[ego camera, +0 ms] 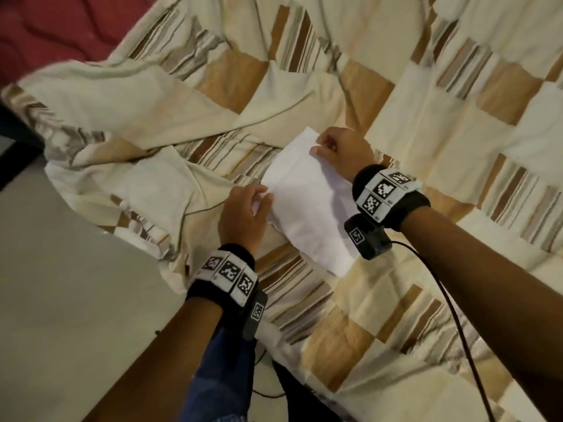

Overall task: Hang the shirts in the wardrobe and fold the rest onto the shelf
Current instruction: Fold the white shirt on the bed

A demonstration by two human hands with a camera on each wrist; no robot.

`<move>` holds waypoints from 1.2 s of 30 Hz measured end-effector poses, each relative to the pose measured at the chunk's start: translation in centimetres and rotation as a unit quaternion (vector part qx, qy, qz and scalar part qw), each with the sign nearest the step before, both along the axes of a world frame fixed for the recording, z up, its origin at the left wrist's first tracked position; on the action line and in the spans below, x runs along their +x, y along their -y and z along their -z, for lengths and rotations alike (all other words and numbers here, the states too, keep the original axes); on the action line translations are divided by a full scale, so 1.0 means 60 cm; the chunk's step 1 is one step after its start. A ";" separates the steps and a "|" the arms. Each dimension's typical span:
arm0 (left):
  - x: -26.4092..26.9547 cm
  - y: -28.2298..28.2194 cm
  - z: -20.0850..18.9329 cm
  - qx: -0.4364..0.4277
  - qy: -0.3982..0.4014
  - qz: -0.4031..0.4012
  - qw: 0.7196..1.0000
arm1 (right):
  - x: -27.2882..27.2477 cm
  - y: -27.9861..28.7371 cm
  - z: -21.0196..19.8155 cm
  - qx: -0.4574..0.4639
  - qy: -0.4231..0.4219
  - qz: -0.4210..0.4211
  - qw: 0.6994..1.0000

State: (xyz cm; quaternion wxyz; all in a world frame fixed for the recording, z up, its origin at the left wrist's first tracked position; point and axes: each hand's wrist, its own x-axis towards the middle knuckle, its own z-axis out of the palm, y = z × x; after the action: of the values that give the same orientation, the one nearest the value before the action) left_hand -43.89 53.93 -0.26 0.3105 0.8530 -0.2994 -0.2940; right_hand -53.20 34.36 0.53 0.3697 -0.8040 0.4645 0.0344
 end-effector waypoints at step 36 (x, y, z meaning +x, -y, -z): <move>0.002 0.004 0.033 0.083 -0.018 -0.094 0.992 | 0.015 0.056 -0.007 0.030 0.086 0.049 0.995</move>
State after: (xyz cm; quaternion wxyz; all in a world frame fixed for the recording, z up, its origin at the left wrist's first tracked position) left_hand -43.79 53.70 -2.22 0.2698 0.8947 -0.1869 -0.3031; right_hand -52.29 31.02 0.97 0.4337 -0.7688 0.4683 -0.0394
